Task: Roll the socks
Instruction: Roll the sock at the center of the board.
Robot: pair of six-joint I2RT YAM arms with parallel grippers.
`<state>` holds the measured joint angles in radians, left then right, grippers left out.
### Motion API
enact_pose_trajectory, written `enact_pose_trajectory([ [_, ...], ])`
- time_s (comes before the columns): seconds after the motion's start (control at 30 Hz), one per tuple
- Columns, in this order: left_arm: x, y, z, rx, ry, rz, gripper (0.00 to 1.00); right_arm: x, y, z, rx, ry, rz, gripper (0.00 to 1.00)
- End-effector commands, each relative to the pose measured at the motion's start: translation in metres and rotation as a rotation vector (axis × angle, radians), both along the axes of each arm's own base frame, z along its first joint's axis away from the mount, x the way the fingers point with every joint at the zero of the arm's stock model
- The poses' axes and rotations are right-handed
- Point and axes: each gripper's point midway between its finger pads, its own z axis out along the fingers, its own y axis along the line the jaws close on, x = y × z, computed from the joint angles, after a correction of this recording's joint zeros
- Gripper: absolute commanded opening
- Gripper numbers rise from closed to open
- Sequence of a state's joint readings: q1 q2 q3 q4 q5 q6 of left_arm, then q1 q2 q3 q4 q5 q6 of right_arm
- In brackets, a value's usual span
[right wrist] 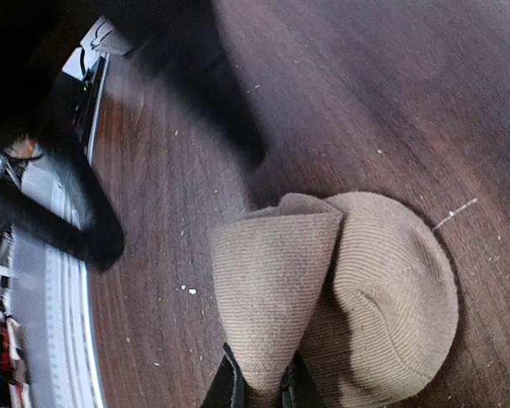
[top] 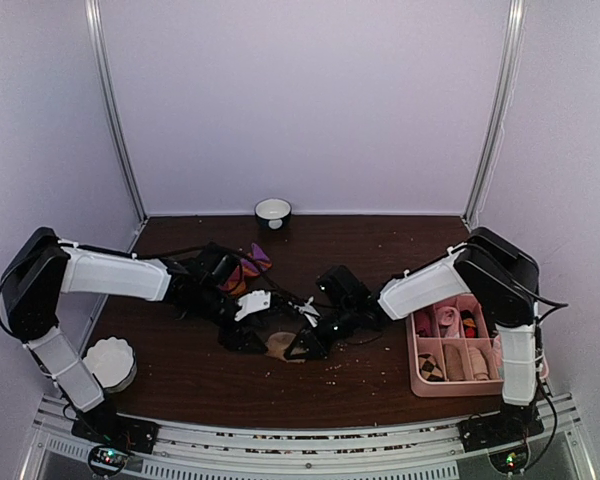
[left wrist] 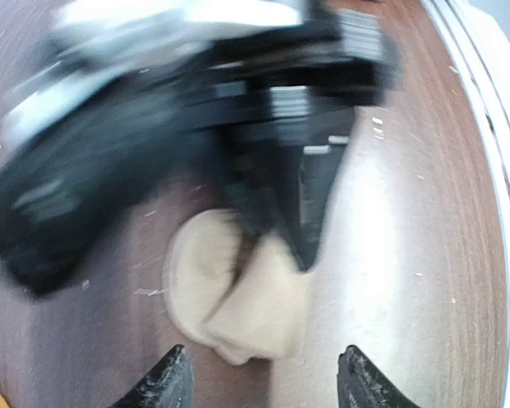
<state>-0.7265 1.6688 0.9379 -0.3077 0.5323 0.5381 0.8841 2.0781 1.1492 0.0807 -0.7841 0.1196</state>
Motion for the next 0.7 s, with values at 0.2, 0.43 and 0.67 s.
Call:
enact_pose_trajectory([
  [0.2, 0.002, -0.019, -0.021, 0.089, -0.273, -0.098, 0.56, -0.021, -0.034, -0.067, -0.262, 0.371, -0.16, 0.0],
  [0.43, 0.003, -0.025, -0.035, 0.126, -0.253, -0.121, 0.4, -0.017, -0.031, -0.067, -0.251, 0.41, -0.204, 0.0],
  [0.67, -0.001, -0.025, -0.048, 0.176, -0.175, -0.128, 0.21, -0.01, -0.029, -0.054, -0.213, 0.364, -0.227, 0.27],
])
